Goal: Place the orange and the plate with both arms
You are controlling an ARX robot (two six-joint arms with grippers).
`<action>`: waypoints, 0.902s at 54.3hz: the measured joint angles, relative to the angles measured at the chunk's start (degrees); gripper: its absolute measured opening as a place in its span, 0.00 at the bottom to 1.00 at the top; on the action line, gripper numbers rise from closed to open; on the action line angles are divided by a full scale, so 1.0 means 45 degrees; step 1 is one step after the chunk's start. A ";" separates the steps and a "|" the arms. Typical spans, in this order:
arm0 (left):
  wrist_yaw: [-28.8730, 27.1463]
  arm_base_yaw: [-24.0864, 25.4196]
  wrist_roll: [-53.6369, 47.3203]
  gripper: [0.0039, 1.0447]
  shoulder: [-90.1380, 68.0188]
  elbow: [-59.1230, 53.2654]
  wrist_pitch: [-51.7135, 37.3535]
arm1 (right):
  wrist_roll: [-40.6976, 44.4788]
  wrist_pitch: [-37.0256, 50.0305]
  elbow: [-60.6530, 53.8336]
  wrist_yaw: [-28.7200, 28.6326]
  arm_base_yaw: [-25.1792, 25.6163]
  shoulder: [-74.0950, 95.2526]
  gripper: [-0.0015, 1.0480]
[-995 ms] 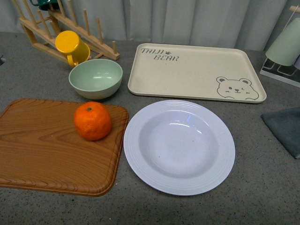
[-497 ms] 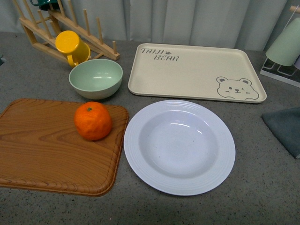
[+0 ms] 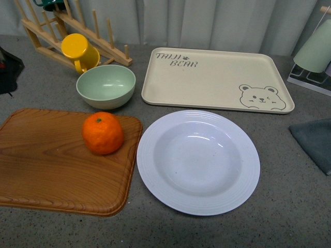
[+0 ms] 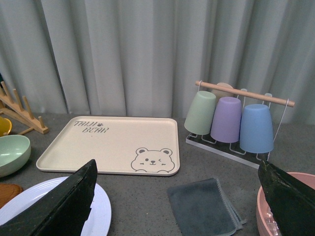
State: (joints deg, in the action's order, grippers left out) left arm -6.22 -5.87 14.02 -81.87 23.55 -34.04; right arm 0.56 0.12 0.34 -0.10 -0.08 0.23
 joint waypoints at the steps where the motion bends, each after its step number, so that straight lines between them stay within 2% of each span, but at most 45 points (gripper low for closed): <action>1: 0.0000 -0.0029 0.0005 0.94 -0.0296 0.0141 0.0053 | 0.0000 0.0000 0.0000 0.0000 0.0000 0.0000 0.91; 24: 0.1404 -0.1438 -0.0189 0.94 -0.4046 0.2127 0.0010 | -0.0005 0.0000 0.0000 0.0000 0.0000 0.0000 0.91; 36: 0.2419 -0.1681 -0.0481 0.94 -0.5119 0.2939 0.0413 | 0.0000 0.0000 0.0000 0.0000 0.0000 0.0000 0.91; 49: 0.2705 -0.1773 -0.0903 0.94 -0.6037 0.3531 0.0500 | 0.0000 0.0000 0.0000 0.0000 0.0000 0.0000 0.91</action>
State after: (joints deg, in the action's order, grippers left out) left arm 5.96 -13.85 9.96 -109.03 39.44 -31.79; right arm 0.56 0.12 0.34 -0.10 -0.08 0.23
